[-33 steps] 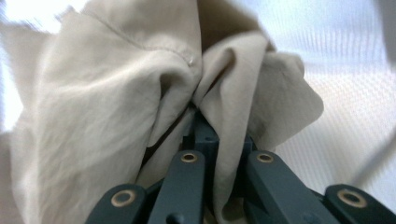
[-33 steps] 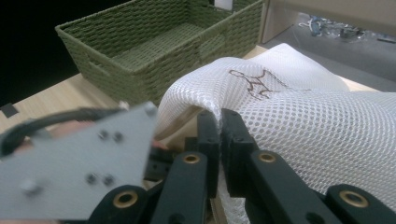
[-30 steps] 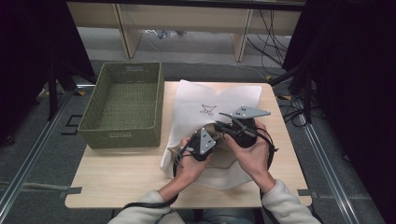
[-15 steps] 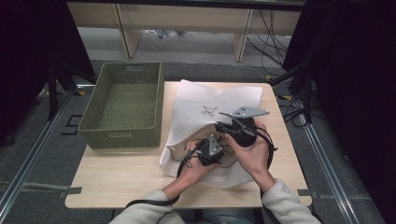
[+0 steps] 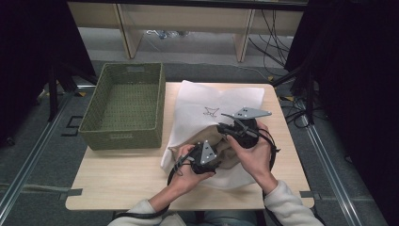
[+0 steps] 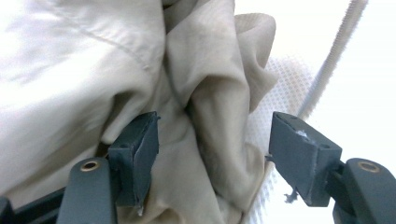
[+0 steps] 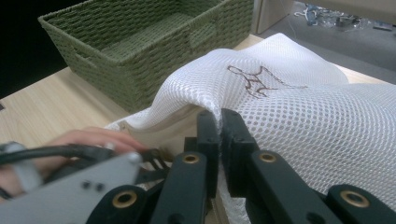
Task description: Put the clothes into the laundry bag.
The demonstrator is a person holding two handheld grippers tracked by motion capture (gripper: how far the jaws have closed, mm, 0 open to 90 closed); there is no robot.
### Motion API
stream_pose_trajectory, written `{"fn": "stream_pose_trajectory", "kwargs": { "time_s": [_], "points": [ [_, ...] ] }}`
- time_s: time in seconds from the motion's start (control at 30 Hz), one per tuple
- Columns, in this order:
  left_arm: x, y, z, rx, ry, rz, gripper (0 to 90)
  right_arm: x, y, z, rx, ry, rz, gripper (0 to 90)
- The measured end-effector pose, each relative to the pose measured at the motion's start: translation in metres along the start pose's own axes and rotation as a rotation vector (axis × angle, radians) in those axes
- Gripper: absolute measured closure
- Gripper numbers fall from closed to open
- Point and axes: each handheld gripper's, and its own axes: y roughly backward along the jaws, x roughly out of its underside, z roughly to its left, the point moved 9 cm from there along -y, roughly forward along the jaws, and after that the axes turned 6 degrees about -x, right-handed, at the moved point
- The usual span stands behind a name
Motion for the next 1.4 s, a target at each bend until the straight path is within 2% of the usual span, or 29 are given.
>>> {"fn": "stream_pose_trajectory", "kwargs": {
  "time_s": [0.1, 0.13, 0.23, 0.27, 0.3, 0.33, 0.37, 0.4, 0.43, 0.47, 0.5, 0.53, 0.57, 0.6, 0.67, 0.73, 0.77, 0.9, 0.93, 1.0, 1.07, 1.1, 1.13, 1.17, 1.2, 1.23, 1.27, 1.37, 1.4],
  "points": [
    [0.001, 0.012, 0.0, -0.007, -0.004, -0.007, 34.2, 0.0, -0.001, 0.0, -0.005, 0.007, 0.005, 87.6],
    [0.0, 0.015, -0.001, -0.003, -0.003, -0.019, 36.8, 0.0, -0.002, 0.0, -0.005, 0.004, -0.002, 87.6],
    [0.001, 0.02, -0.005, -0.001, -0.009, -0.02, 52.2, 0.0, -0.003, 0.002, -0.013, -0.01, -0.005, 87.6],
    [0.003, 0.02, -0.005, 0.002, -0.03, -0.003, 52.2, 0.0, -0.003, 0.001, -0.014, 0.004, -0.006, 87.6],
    [0.006, 0.018, -0.005, 0.008, -0.047, 0.024, 58.7, 0.0, -0.003, 0.001, 0.004, 0.002, -0.009, 87.6],
    [0.008, 0.016, -0.005, 0.009, -0.053, 0.041, 65.3, 0.0, -0.003, 0.002, -0.012, 0.002, -0.005, 87.6],
    [0.011, 0.011, -0.007, 0.013, -0.056, 0.064, 69.5, 0.001, -0.002, 0.001, -0.001, 0.001, 0.008, 87.5],
    [0.014, 0.006, -0.008, 0.017, -0.046, 0.083, 77.9, 0.001, -0.002, 0.002, 0.0, 0.001, 0.005, 87.5],
    [0.017, 0.0, -0.008, 0.016, -0.04, 0.099, 80.1, 0.0, -0.002, 0.001, 0.007, 0.0, -0.008, 87.5],
    [0.017, -0.007, -0.009, 0.007, -0.008, 0.091, 80.1, 0.0, -0.002, 0.001, 0.007, 0.0, -0.008, 87.5],
    [0.018, -0.012, -0.01, 0.008, -0.001, 0.093, 82.9, 0.0, 0.0, -0.001, -0.003, 0.028, 0.004, 87.5],
    [0.021, -0.016, -0.01, 0.026, -0.037, 0.127, 82.9, 0.0, 0.0, -0.001, -0.003, 0.028, 0.004, 87.5],
    [0.021, -0.02, -0.009, 0.028, -0.043, 0.137, 83.6, 0.0, 0.0, -0.001, -0.001, 0.025, 0.004, 87.5],
    [0.02, -0.025, -0.009, 0.028, -0.043, 0.138, 84.7, 0.0, 0.0, 0.0, -0.005, -0.001, 0.006, 87.5],
    [0.017, -0.032, -0.006, 0.018, -0.046, 0.137, 86.8, -0.001, -0.002, 0.0, -0.015, 0.012, -0.005, 87.5],
    [0.01, -0.036, 0.001, -0.008, -0.04, 0.118, 87.2, -0.001, -0.001, 0.0, -0.017, 0.019, -0.005, 87.5],
    [0.006, -0.036, 0.004, -0.028, -0.024, 0.11, 87.4, -0.002, 0.0, -0.001, -0.004, 0.016, -0.012, 87.6],
    [-0.006, -0.038, 0.009, -0.069, -0.048, 0.068, 87.1, -0.003, 0.003, -0.001, 0.001, 0.0, -0.016, 87.6],
    [-0.004, -0.039, 0.008, -0.052, -0.051, 0.078, 86.6, -0.004, 0.002, -0.003, -0.002, 0.02, -0.018, 87.6],
    [0.005, -0.049, 0.004, -0.041, -0.059, 0.085, 83.1, -0.001, 0.003, -0.003, 0.002, -0.011, -0.005, 87.6],
    [0.008, -0.053, 0.003, -0.038, -0.064, 0.076, 76.2, -0.001, 0.001, -0.003, -0.004, 0.003, -0.003, 87.6],
    [0.009, -0.055, 0.0, -0.011, -0.064, 0.07, 72.4, -0.001, 0.0, -0.004, -0.005, 0.017, -0.004, 87.6],
    [0.009, -0.055, 0.0, -0.011, -0.064, 0.07, 68.8, -0.001, 0.0, -0.004, -0.005, 0.017, -0.004, 87.6],
    [0.006, -0.054, -0.001, 0.01, -0.054, 0.055, 64.2, 0.0, 0.0, -0.005, -0.001, 0.011, 0.002, 87.6],
    [0.006, -0.054, -0.001, 0.01, -0.054, 0.055, 61.6, 0.0, 0.0, -0.005, -0.001, 0.011, 0.002, 87.6],
    [0.005, -0.052, -0.003, 0.034, -0.046, 0.049, 61.6, 0.001, 0.0, -0.004, 0.002, 0.0, 0.005, 87.5],
    [0.004, -0.048, -0.005, 0.045, -0.05, 0.03, 55.6, 0.001, -0.002, -0.005, -0.003, -0.001, -0.002, 87.5],
    [0.005, -0.04, -0.006, 0.056, -0.046, 0.034, 52.9, 0.002, -0.002, -0.004, -0.006, -0.012, -0.003, 87.5],
    [0.004, -0.038, -0.006, 0.057, -0.047, 0.019, 51.1, 0.003, -0.001, -0.005, 0.009, -0.017, -0.004, 87.6]
  ]
}}
